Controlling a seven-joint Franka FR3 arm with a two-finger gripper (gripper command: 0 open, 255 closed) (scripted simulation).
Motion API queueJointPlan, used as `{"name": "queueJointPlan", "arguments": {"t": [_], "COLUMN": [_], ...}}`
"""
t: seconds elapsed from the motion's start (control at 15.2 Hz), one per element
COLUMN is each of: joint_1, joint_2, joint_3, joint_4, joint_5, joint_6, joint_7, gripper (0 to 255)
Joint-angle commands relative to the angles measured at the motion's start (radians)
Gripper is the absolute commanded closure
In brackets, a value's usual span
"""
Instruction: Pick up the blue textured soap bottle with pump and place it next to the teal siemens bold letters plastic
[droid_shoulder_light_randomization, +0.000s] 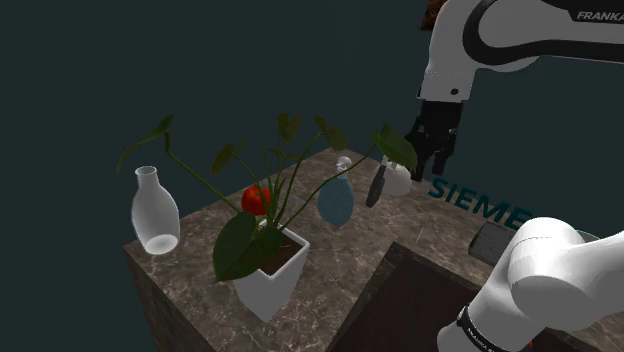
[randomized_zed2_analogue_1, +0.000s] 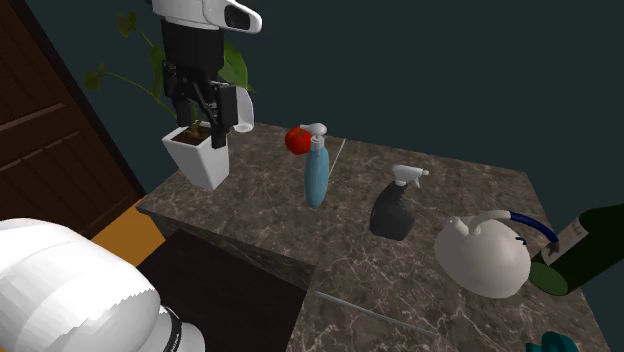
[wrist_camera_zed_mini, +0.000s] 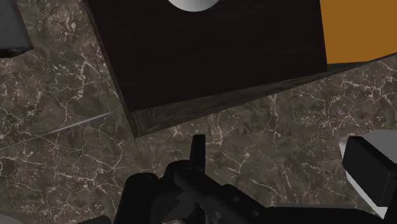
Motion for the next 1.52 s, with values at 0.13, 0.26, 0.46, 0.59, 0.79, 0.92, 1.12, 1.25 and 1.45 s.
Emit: {"name": "queueJointPlan", "arguments": {"t": [0.13,0.26,0.46,0.59,0.79,0.92,1.12,1.25,1.45], "joint_1": [0.006,0.012,0.021,0.026,0.032,0.034,0.038,0.039,0.040], "joint_2": [0.082,0.165,0.292,0.377,0.505,0.590,0.717,0.802,0.929], "joint_3": [-0.012,-0.023,-0.038,-0.046,-0.054,-0.057,-0.059,-0.059,-0.057], "joint_4": [0.023,0.051,0.102,0.143,0.213,0.265,0.352,0.415,0.520], "joint_5": [-0.026,-0.050,-0.082,-0.101,-0.125,-0.140,-0.161,-0.174,-0.194], "joint_6": [0.044,0.085,0.140,0.172,0.213,0.235,0.260,0.272,0.281], "joint_7": [-0.038,-0.075,-0.126,-0.159,-0.205,-0.234,-0.274,-0.300,-0.336], "gripper": [0,0,0,0,0,0,0,0,0]}}
